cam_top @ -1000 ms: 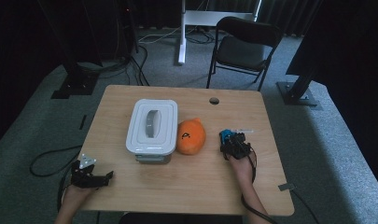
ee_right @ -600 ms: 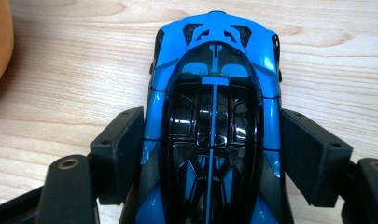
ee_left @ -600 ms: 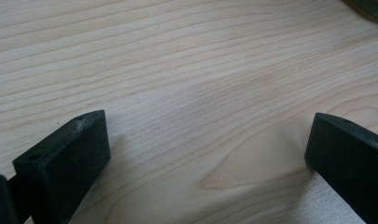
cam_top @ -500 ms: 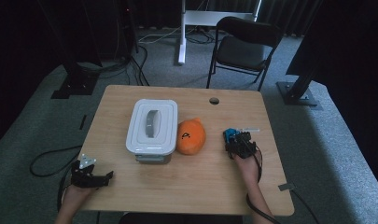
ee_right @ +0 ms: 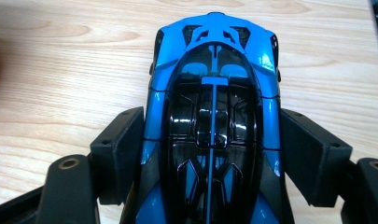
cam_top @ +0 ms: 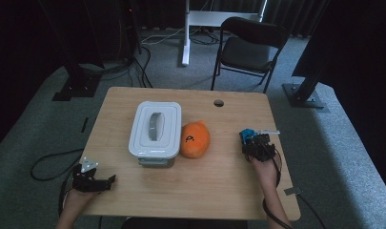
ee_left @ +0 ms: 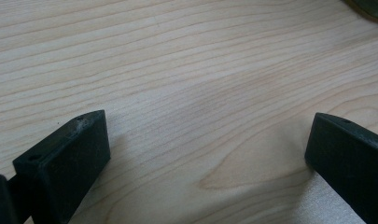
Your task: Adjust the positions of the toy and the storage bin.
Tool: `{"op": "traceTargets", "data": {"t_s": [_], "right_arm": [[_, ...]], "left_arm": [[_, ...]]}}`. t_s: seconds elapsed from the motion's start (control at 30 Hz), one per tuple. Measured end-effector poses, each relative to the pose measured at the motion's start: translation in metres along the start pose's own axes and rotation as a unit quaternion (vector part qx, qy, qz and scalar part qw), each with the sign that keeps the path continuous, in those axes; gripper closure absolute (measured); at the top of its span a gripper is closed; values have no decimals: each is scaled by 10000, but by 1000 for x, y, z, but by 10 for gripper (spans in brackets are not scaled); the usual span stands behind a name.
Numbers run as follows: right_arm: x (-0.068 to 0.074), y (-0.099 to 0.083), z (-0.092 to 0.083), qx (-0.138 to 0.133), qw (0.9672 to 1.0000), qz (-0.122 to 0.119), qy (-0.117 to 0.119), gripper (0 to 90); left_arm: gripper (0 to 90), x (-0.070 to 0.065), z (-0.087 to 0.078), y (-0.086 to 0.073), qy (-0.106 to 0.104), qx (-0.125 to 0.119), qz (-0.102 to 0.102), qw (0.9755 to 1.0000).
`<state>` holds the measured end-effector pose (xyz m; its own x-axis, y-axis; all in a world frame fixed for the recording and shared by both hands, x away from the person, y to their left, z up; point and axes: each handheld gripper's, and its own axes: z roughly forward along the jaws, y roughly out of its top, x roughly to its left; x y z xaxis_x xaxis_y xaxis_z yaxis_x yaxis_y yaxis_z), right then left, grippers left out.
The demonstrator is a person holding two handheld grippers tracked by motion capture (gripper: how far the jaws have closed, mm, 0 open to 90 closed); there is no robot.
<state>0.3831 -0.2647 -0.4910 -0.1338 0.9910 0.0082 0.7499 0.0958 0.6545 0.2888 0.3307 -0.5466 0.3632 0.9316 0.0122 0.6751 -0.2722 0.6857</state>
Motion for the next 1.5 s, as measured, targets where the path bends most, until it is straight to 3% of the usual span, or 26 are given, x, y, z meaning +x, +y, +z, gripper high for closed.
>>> {"op": "traceTargets", "data": {"t_s": [0.4, 0.63, 1.0, 1.5], "right_arm": [[-37, -24, -21, 63, 9991, 284, -305, 265], [-49, -39, -33, 85, 9984, 359, -423, 266], [-55, -61, -40, 194, 9981, 305, -491, 265], [-56, -82, -38, 348, 9988, 162, -313, 265]], "left_arm": [[4, 0, 0, 0, 0, -2, -2, 10000], [3, 0, 0, 0, 0, 1, 0, 10000], [4, 0, 0, 0, 13, 6, -9, 10000], [4, 0, 0, 0, 11, 6, -14, 10000]]}}
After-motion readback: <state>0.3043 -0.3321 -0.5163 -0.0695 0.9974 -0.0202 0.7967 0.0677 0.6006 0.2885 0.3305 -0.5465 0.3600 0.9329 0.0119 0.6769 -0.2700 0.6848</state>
